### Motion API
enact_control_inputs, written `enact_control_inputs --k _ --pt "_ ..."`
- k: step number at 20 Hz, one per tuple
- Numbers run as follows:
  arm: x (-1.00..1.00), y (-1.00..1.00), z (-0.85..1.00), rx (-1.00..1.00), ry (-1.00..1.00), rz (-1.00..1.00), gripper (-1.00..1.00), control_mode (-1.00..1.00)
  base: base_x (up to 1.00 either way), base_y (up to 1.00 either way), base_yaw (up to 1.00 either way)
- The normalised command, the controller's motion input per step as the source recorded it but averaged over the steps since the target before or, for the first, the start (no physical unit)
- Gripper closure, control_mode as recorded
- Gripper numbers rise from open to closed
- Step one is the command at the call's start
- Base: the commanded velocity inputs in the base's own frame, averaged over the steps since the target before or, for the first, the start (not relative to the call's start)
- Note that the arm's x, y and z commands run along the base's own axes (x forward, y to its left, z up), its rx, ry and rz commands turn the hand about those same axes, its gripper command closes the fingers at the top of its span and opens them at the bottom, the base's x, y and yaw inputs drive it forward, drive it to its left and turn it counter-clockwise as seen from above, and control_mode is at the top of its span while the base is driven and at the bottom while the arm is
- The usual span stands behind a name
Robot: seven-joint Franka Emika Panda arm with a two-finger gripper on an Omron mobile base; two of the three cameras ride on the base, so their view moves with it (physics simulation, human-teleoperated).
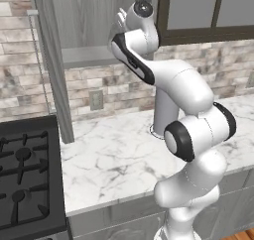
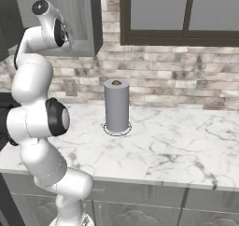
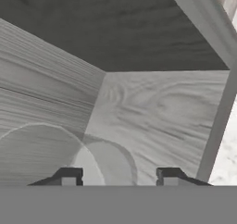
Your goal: Move the glass cup from next to the sink to the open cabinet. Then, move the bowl with the banana to the fridge to clear the area for faucet cleaning.
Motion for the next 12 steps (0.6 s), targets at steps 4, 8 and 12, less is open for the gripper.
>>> enact_control_inputs --k 4,8,12 --pt "0.0 0.0 0.02 0.0 -0.06 -0.03 -1.0 -1.0 0.0 0.0 0.0" --pt "0.0 0.0 0.32 0.0 -0.13 -0.08 -1.0 -1.0 0.0 0.0 0.0" --pt "0.01 0.0 0.57 0.0 -0.15 -0.1 -1.0 -1.0 0.0 0.0 0.0"
